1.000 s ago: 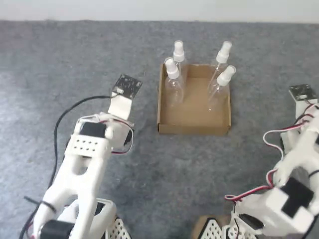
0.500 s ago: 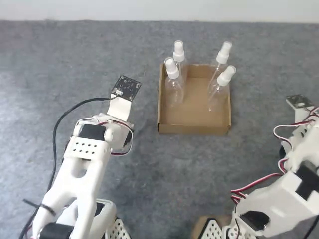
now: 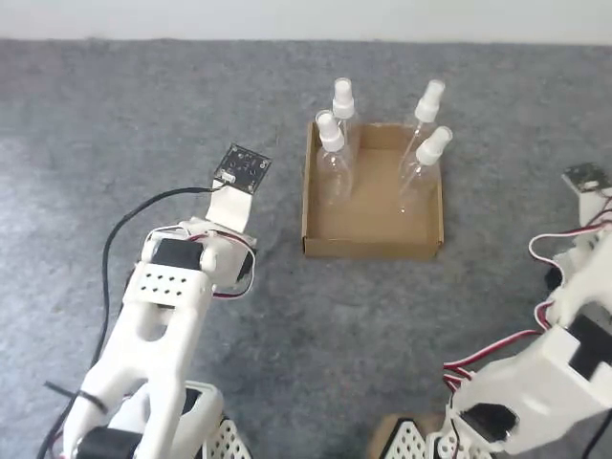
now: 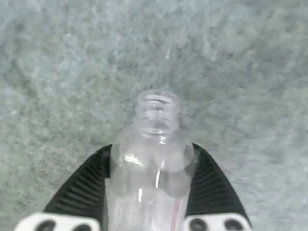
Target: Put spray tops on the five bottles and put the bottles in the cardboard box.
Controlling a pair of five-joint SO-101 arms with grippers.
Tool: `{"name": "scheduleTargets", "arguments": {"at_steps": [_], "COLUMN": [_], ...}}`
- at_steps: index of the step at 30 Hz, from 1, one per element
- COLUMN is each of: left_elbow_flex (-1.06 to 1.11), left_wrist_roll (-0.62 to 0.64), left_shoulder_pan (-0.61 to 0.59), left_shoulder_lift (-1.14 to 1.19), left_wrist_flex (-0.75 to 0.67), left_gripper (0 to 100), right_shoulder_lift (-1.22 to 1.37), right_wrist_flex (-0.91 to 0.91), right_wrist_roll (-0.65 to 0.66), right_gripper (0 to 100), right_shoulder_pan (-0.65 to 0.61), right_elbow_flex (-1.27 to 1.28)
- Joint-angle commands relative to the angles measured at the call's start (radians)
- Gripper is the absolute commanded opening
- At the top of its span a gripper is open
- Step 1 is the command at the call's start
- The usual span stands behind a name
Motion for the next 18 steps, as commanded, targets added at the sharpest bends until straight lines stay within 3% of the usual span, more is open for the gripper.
{"name": "scheduleTargets", "arguments": {"at_steps": [1, 5, 9, 18], "left_elbow_flex": [-0.01, -0.068, -0.185, -0.357], "left_wrist_roll": [0.003, 0.008, 0.068, 0.086], "left_shoulder_pan": [0.002, 0.002, -0.009, -0.172], "left_shoulder_lift": [-0.041, -0.043, -0.044, -0.336], "left_wrist_flex": [-0.021, 0.0, 0.097, 0.187], "left_gripper": [1, 1, 1, 1], "right_shoulder_lift": [-0.084, -0.262, -0.549, -1.142], "right_wrist_flex": [0.153, 0.234, 0.234, 0.077], "right_wrist_roll": [0.008, -0.066, -0.144, -0.413], "right_gripper": [0.6, 0.6, 0.6, 0.6], "right_shoulder_pan": [0.002, -0.074, -0.236, -0.901], "right_elbow_flex": [-0.12, -0.11, 0.015, 0.512]}}
